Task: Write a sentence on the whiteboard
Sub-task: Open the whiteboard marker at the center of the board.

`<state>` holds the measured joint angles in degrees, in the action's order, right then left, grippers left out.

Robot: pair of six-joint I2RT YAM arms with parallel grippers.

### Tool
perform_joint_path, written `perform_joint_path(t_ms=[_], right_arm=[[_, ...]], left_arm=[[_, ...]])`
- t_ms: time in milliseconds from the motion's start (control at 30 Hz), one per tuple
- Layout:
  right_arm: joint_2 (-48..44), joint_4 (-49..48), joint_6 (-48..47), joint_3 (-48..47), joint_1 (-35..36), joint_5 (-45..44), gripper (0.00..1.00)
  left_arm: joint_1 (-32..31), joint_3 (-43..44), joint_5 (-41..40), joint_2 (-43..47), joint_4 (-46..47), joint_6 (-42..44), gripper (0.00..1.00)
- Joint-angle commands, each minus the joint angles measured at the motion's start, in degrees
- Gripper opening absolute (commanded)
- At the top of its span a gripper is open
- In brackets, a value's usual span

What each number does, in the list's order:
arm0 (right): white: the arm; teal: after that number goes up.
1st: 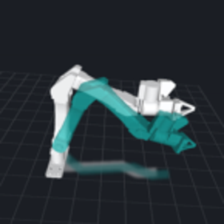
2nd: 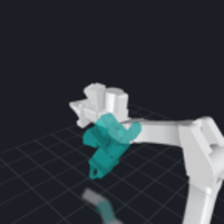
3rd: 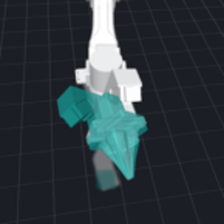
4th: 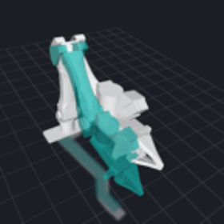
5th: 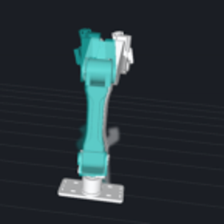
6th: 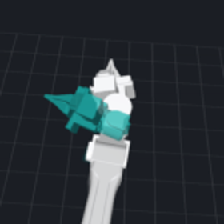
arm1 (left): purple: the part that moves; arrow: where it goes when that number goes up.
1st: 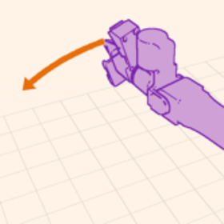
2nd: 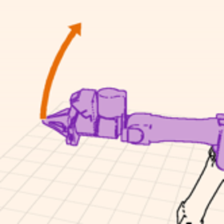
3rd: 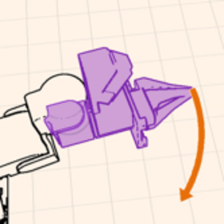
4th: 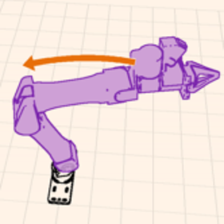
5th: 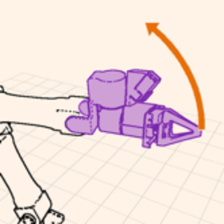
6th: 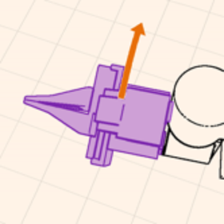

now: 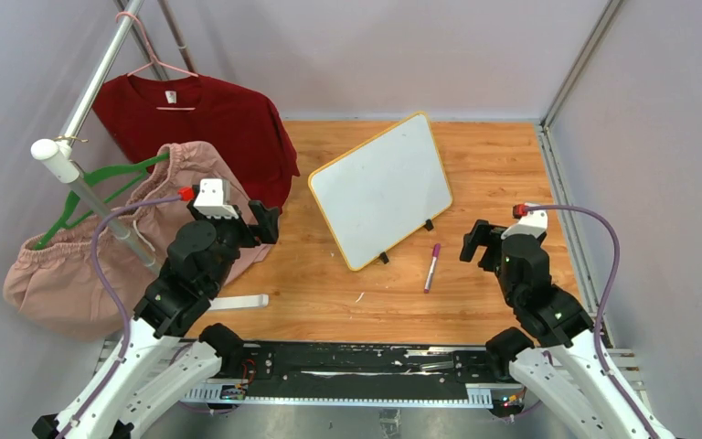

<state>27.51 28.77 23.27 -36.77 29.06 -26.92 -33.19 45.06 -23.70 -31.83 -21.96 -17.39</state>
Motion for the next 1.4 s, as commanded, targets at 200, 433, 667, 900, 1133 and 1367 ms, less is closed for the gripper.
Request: perform_joint_path(t_ms=[200,433,667,900,1133,1367], right_arm=[[5.4,-0.2,-3.9,-2.6,-0.8,5.3,0.87],[15.2,2.2,-0.2,-2.8,-0.7,7.7,0.81],[25.4,0.7,4.2,-1.7,-0.3,10.3,0.71],[34.3,-5.7,9.3,-0.2,-0.2,13.4,0.60],[43.8,-8.8,12.2,-1.6,0.1,15.4,0.55],[48.1,-9.0,12.2,-1.5,0.2,14.7,0.45]], left_arm=[[-0.1,-1.1,-2.0,-1.1,0.9,2.0,1.00],[-0.1,-5.3,5.7,2.9,5.5,4.9,1.00],[-0.2,-7.8,7.4,8.6,7.5,6.8,1.00],[-0.2,-7.4,6.0,9.6,7.2,7.0,1.00],[-0.2,-7.3,5.5,10.5,6.6,7.1,1.00],[-0.2,-7.4,5.2,11.0,6.6,7.0,1.00]])
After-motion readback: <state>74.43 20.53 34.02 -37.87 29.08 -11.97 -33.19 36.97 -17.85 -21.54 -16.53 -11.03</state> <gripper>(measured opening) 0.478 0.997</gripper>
